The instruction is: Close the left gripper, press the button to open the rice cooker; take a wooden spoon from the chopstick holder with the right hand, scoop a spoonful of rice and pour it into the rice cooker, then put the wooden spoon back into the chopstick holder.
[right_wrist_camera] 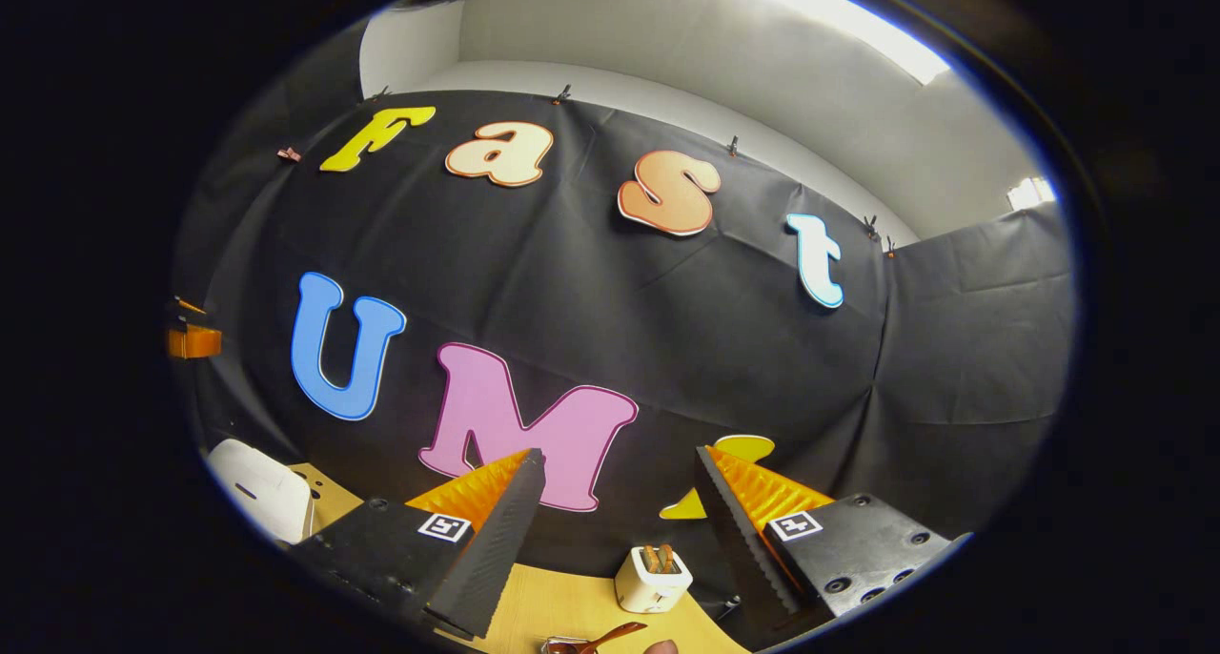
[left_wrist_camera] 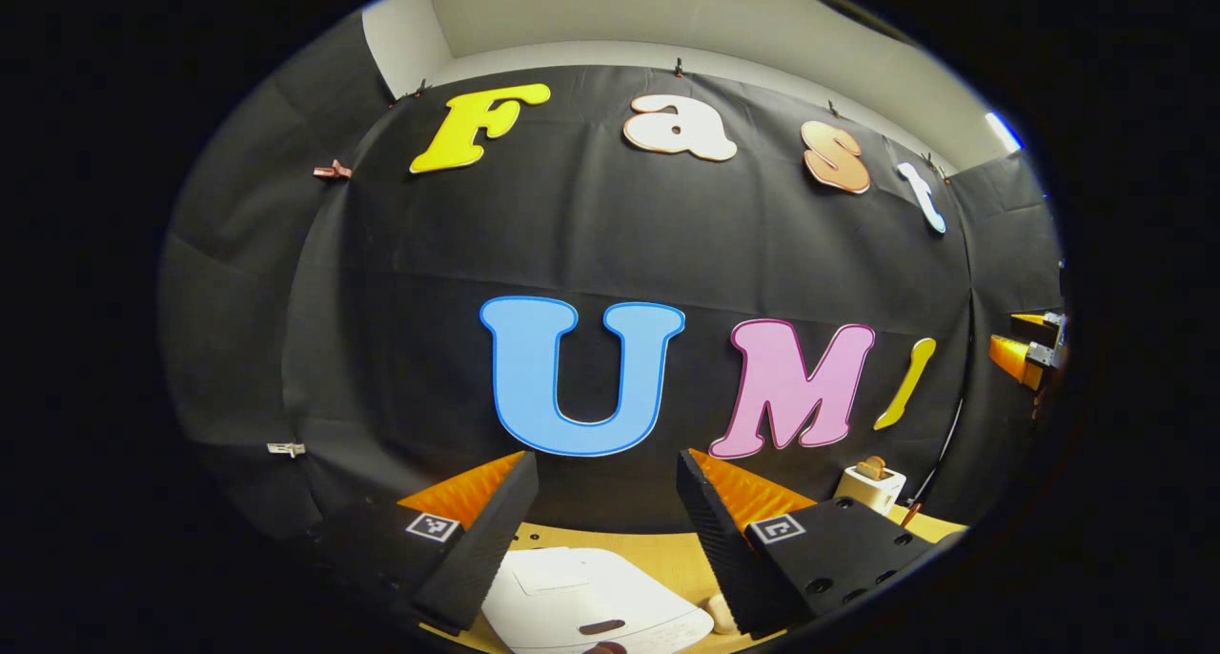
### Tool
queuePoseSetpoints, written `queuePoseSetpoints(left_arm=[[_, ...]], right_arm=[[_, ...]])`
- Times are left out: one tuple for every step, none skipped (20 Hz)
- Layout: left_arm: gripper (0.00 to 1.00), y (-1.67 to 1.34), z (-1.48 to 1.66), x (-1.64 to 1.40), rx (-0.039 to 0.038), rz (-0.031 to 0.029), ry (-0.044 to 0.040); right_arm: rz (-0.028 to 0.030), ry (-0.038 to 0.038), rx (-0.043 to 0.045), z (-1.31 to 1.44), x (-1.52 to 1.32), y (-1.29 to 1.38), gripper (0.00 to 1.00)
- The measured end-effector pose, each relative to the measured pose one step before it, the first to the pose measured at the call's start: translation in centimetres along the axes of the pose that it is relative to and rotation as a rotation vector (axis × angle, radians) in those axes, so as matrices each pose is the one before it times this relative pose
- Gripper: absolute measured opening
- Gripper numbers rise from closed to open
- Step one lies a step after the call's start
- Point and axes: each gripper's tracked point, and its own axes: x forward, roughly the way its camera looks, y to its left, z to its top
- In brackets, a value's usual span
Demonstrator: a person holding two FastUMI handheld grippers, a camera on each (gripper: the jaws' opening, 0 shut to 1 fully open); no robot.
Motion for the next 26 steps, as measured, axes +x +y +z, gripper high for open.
queuePoseSetpoints(left_arm=[[0.95,-0.124,-0.188,-0.008,0.00214,-0.00484,0.00402],[0.95,-0.056,-0.08,-0.014,0.00265,-0.00207,0.00508],[0.95,-0.032,-0.3,-0.071,0.00298,-0.00271,0.00772],[0.95,-0.014,-0.146,-0.077,0.00446,-0.0015,0.00999],[0.95,-0.019,-0.218,-0.013,0.00549,0.00009,0.00653],[0.95,-0.022,-0.016,-0.018,0.00277,-0.00067,0.00418],[0.95,0.018,-0.318,-0.011,0.00008,0.00116,0.00833],[0.95,-0.103,-0.484,0.117,-0.00363,-0.00144,0.01822],[0.94,-0.301,-0.773,0.053,-0.01109,-0.0103,0.02012],[0.81,-0.571,-0.823,0.116,-0.01625,-0.02581,0.02913],[0.66,-0.445,-0.98,0.126,-0.02007,-0.02569,0.02993],[0.51,-0.257,-0.944,0.129,-0.02349,-0.02116,0.03146],[0.37,-0.104,-1.273,0.235,-0.0253,-0.01498,0.02971],[0.22,0.216,-1.204,0.055,-0.01765,0.00288,0.0292],[0.08,0.582,-1.864,0.738,-0.0027,0.00648,0.03305],[0.05,0.657,-1.794,0.431,0.00478,0.01817,0.04301],[0.05,0.647,-2.142,0.262,0.00834,0.01641,0.04683],[0.05,0.538,-2.009,0.601,0.01084,0.01242,0.04776],[0.05,0.224,-1.695,0.564,0.00698,0.00186,0.0337],[0.05,0.111,-1.643,0.601,0.00142,-0.00047,0.0396],[0.05,-0.061,-1.454,0.536,-0.00001,-0.00436,0.03261],[0.05,-0.169,-0.991,0.445,-0.00059,-0.00349,0.02623],[0.05,-0.106,-0.842,0.492,0.00237,-0.00203,0.01987],[0.05,-0.075,-0.459,0.377,0.0049,0.00177,0.01312],[0.05,0.072,-0.469,0.405,0.00393,0.00295,0.01045],[0.05,0.043,-0.076,0.353,0.00338,0.00196,0.00504]], right_arm=[[0.00016,0.00092,-0.00386,-0.064,-0.242,0.002,0.97],[-0.00308,0.0035,-0.00076,-0.13,-0.206,-0.089,0.97],[-0.00547,0.00342,0.00306,-0.186,-0.228,-0.151,0.97],[-0.00438,0.00501,0.00472,-0.124,-0.208,-0.134,0.97],[-0.00359,0.00361,0.00355,-0.11,-0.184,-0.13,0.97],[-0.00326,0.00298,0.0004,-0.152,-0.162,-0.125,0.97],[-0.00314,0.00422,-0.0018,-0.143,-0.131,-0.193,0.97],[-0.00351,0.00349,-0.00126,-0.1,-0.165,-0.226,0.97],[-0.00405,0.00134,0.00014,-0.002,-0.121,-0.194,0.97],[-0.00364,-0.00003,0.00151,0.087,-0.09,-0.172,0.97],[-0.00341,-0.00038,0.00005,0.047,-0.139,-0.163,0.97],[-0.0032,0.00009,-0.00357,0.018,-0.196,-0.178,0.96],[-0.00354,0.00052,-0.00639,-0.065,-0.125,-0.233,0.96],[-0.00441,0.00156,-0.00677,-0.066,-0.086,-0.228,0.97],[-0.00486,0.00173,-0.00433,-0.034,-0.151,-0.247,0.96],[-0.00375,0.00605,-0.00173,-0.199,-0.138,-0.219,0.97],[-0.00392,0.00646,-0.00148,-0.213,-0.153,-0.204,0.97],[-0.00445,0.00693,-0.00307,-0.238,-0.111,-0.241,0.97],[-0.00497,0.00788,-0.00414,-0.193,-0.183,-0.267,0.97],[-0.00247,0.00591,-0.00333,-0.236,-0.056,-0.143,0.97],[-0.00446,0.00566,-0.00404,-0.12,-0.177,-0.161,0.97],[-0.00479,0.00452,-0.00307,-0.13,-0.068,-0.24,0.97],[-0.00483,0.00389,-0.0021,-0.085,-0.09,-0.155,0.97],[-0.00175,0.00296,-0.00038,-0.049,-0.059,-0.106,0.97],[-0.00215,0.00134,-0.00172,-0.065,-0.064,-0.096,0.97],[-0.00259,0.0,-0.00521,0.089,0.01,-0.107,0.97]])
